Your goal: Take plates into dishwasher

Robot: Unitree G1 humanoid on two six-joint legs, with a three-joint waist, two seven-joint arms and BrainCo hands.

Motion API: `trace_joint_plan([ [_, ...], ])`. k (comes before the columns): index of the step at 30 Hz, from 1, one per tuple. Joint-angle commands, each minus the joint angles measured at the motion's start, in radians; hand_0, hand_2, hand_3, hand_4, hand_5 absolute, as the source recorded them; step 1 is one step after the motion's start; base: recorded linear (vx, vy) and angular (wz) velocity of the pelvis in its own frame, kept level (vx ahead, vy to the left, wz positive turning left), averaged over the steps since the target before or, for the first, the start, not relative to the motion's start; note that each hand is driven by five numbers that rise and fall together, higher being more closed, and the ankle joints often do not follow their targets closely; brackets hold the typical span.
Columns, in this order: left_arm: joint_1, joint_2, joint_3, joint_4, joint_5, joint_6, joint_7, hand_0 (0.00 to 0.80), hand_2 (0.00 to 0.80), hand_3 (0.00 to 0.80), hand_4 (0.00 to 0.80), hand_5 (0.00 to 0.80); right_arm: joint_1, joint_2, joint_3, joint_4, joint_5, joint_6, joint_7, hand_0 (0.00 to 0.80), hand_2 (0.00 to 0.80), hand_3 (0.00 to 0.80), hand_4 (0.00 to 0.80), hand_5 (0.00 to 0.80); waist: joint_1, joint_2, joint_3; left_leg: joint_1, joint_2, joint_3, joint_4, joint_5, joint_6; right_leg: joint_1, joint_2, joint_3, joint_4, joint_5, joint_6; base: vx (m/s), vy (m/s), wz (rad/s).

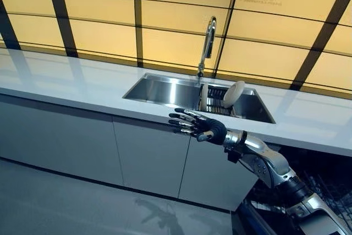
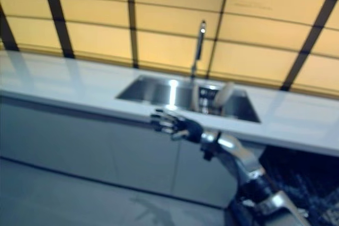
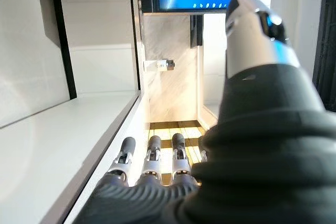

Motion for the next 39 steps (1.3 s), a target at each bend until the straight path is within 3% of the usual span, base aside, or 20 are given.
trace_joint_plan([
  [1,-0.027,0.006,-0.032,0.017,0.023,0.023,0.020,0.000,0.000,0.000,0.000,0.000,-0.113,-0.060,-0.095,0.029,0.100,-0.048,-0.058,0.000,0.000,0.000,0.000,0.000,-0.022,-0.018,-0.011,0.177,0.027,-0.108,-0.017,-0.141,-0.058,0.025,0.037,0.051,-0.139,0.300,-0.021,0.243,-0.193,0.67],
  [3,-0.032,0.005,-0.011,0.038,0.021,0.023,0.021,0.000,0.000,0.000,0.000,0.000,-0.135,-0.056,-0.107,0.063,0.114,-0.056,-0.075,0.000,0.000,0.000,0.000,0.000,-0.024,-0.025,-0.024,0.194,0.037,-0.095,-0.009,-0.164,-0.062,0.060,0.033,0.042,-0.149,0.282,-0.035,0.144,-0.136,0.58],
  [7,-0.020,-0.004,0.017,0.052,0.029,0.040,0.013,0.000,0.000,0.000,0.000,0.000,-0.124,-0.030,-0.136,0.083,0.077,-0.083,-0.130,0.000,0.000,0.000,0.000,0.000,-0.024,-0.022,-0.034,0.201,0.072,-0.041,-0.024,-0.148,-0.092,0.143,0.034,0.042,-0.173,0.246,-0.044,0.083,-0.084,0.22],
  [13,-0.010,-0.006,0.041,0.067,0.003,0.025,0.025,0.000,0.000,0.000,0.000,0.000,-0.110,-0.050,-0.190,0.098,0.071,-0.095,-0.165,0.000,0.000,0.000,0.000,0.000,-0.036,-0.023,-0.036,0.174,0.079,0.008,-0.037,-0.120,-0.109,0.178,0.030,0.062,-0.177,0.222,-0.043,0.034,-0.018,-0.19],
  [26,-0.002,-0.001,0.052,0.073,-0.019,0.000,0.037,0.000,0.000,0.000,0.000,0.000,-0.053,-0.142,-0.358,0.147,0.122,-0.175,-0.276,0.000,0.000,0.000,0.000,0.000,-0.071,-0.011,-0.022,0.167,0.080,0.051,-0.059,-0.126,-0.093,0.142,0.032,0.089,-0.145,0.212,-0.023,0.024,0.025,-0.17],
  [33,-0.007,0.009,0.051,0.073,-0.004,-0.003,0.027,0.000,0.000,0.000,0.000,0.000,-0.054,-0.199,-0.394,0.186,0.114,-0.171,-0.321,0.000,0.000,0.000,0.000,0.000,-0.082,-0.016,-0.016,0.161,0.060,0.049,-0.036,-0.140,-0.079,0.116,0.031,0.114,-0.131,0.230,-0.013,0.042,0.026,-0.07],
  [36,-0.007,0.006,0.040,0.067,-0.007,-0.005,0.023,0.000,0.000,0.000,0.000,0.000,-0.056,-0.211,-0.399,0.217,0.099,-0.163,-0.338,0.000,0.000,0.000,0.000,0.000,-0.078,-0.016,-0.014,0.162,0.058,0.053,-0.036,-0.137,-0.079,0.111,0.029,0.103,-0.123,0.234,-0.010,0.071,0.002,-0.04],
  [39,-0.004,0.004,0.032,0.056,-0.027,-0.011,0.027,0.000,0.000,0.000,0.000,0.000,-0.077,-0.210,-0.388,0.277,0.047,-0.170,-0.367,0.000,0.000,0.000,0.000,0.000,-0.058,-0.016,-0.002,0.162,0.067,0.085,-0.043,-0.127,-0.082,0.114,0.015,0.039,-0.101,0.221,-0.007,0.049,-0.055,-0.16],
])
